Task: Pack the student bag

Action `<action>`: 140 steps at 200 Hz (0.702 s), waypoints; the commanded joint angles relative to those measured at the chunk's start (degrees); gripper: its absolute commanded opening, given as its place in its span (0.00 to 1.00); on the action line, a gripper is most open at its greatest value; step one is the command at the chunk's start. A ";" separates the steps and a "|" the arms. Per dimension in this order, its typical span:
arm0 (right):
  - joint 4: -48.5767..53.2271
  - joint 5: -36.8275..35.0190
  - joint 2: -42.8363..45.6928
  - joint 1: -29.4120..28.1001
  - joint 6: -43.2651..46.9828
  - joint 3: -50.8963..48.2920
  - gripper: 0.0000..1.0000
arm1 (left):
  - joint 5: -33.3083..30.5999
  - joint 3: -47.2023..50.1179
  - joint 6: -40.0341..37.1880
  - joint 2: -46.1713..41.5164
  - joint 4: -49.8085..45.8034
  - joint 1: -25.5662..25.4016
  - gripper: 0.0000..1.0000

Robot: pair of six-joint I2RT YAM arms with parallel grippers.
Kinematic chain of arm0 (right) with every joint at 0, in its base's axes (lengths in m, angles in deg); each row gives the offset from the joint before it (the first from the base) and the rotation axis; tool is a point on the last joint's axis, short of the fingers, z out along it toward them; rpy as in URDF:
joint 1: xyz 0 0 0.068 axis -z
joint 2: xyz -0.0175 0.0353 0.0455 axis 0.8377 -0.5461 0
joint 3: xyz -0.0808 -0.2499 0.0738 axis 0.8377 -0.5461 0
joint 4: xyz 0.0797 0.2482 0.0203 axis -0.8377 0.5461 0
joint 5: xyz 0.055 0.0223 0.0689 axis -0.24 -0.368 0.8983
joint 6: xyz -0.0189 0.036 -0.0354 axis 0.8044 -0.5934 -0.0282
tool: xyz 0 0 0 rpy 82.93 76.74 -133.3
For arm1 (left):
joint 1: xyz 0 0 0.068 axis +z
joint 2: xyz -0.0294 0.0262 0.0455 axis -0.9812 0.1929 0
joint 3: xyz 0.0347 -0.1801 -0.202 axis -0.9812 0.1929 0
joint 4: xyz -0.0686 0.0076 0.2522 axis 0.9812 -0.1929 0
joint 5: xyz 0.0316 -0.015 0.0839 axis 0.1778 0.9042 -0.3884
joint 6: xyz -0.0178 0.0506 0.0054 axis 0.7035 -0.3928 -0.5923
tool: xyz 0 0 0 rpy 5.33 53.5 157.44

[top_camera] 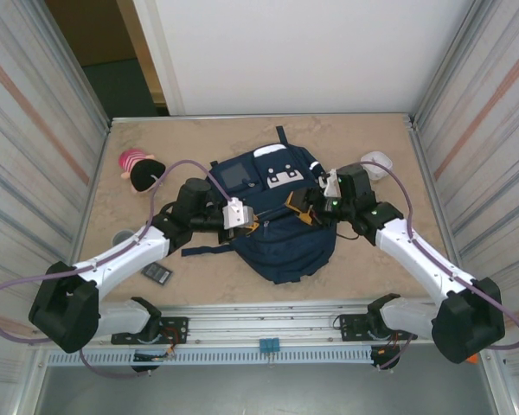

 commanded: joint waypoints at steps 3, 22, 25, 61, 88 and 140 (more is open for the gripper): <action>-9.08 -1.72 -0.99 -0.10 -8.47 -1.84 0.44 | 5.77 -1.15 -3.49 -0.95 0.45 0.05 0.00; -9.50 -4.76 -1.25 -0.46 -9.56 -2.41 0.25 | 4.18 -1.44 -3.15 -1.42 -0.02 0.02 0.05; -9.45 -5.43 -1.22 -0.64 -9.66 -2.53 0.21 | 3.92 -1.47 -2.94 -1.56 -0.02 0.02 0.06; -10.99 -10.19 1.45 -2.26 -10.96 -4.31 0.05 | -6.93 -1.91 8.48 -6.75 -1.18 -2.12 0.34; -10.54 -12.27 2.22 -3.91 -9.45 -3.84 0.03 | -21.00 -4.90 28.22 -11.83 -7.13 -6.69 0.43; -11.44 -13.74 0.43 -6.45 -5.52 -1.51 0.00 | -44.09 -11.87 67.12 -13.86 -26.19 -18.70 0.50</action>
